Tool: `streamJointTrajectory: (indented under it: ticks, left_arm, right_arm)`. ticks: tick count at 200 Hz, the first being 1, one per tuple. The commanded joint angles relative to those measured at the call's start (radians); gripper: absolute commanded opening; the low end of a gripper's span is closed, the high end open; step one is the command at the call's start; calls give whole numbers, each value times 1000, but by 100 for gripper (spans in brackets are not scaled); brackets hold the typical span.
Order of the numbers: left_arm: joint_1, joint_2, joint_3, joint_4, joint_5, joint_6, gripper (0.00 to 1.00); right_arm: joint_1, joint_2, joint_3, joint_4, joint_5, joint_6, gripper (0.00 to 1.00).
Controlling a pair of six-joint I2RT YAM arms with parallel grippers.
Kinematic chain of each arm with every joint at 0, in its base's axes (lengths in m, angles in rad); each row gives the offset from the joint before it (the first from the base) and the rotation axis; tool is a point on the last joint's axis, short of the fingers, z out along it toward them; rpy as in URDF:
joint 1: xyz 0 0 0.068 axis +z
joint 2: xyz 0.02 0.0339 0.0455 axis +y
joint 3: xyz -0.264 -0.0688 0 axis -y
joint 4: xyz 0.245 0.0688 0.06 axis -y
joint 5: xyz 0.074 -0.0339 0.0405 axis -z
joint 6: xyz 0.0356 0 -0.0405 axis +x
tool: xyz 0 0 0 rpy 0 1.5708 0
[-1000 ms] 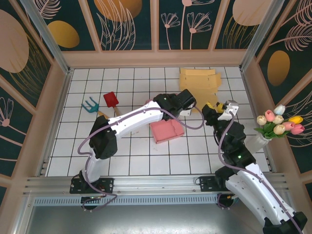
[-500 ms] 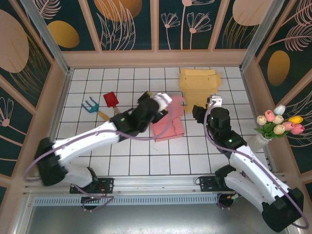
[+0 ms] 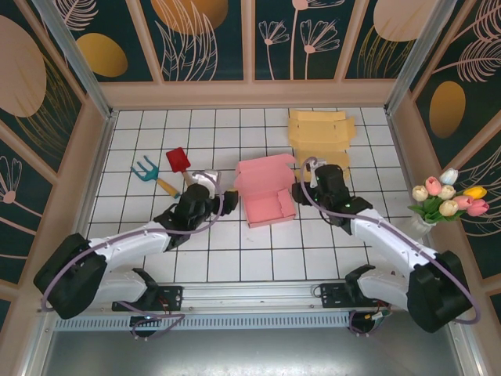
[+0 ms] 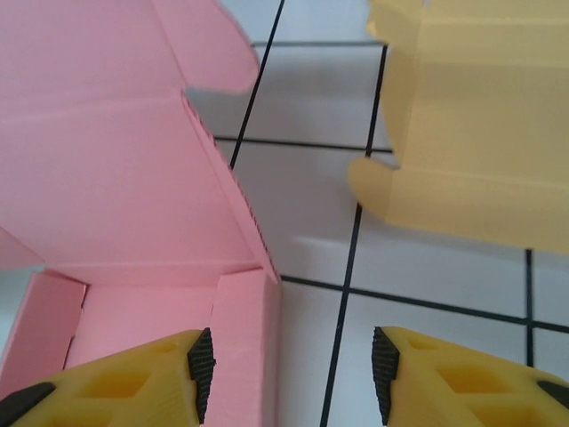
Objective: Fold the paper box
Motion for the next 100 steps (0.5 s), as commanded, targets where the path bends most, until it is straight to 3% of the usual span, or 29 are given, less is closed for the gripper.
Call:
streamJointTrajectory:
  ticks: [1, 41, 75, 100]
  left_arm:
    - [20, 50, -37, 249, 134, 34, 82]
    - [22, 192, -6, 348, 143, 109, 78]
    - [20, 232, -57, 512, 219, 154, 68]
    - [22, 250, -47, 520, 290, 205, 57]
  right_arm:
    - [-2, 29, 26, 18, -59, -7, 53]
    - [10, 113, 44, 1, -85, -4, 52]
    - [29, 186, 62, -24, -61, -5, 51]
    - [42, 246, 85, -35, -56, -11, 51]
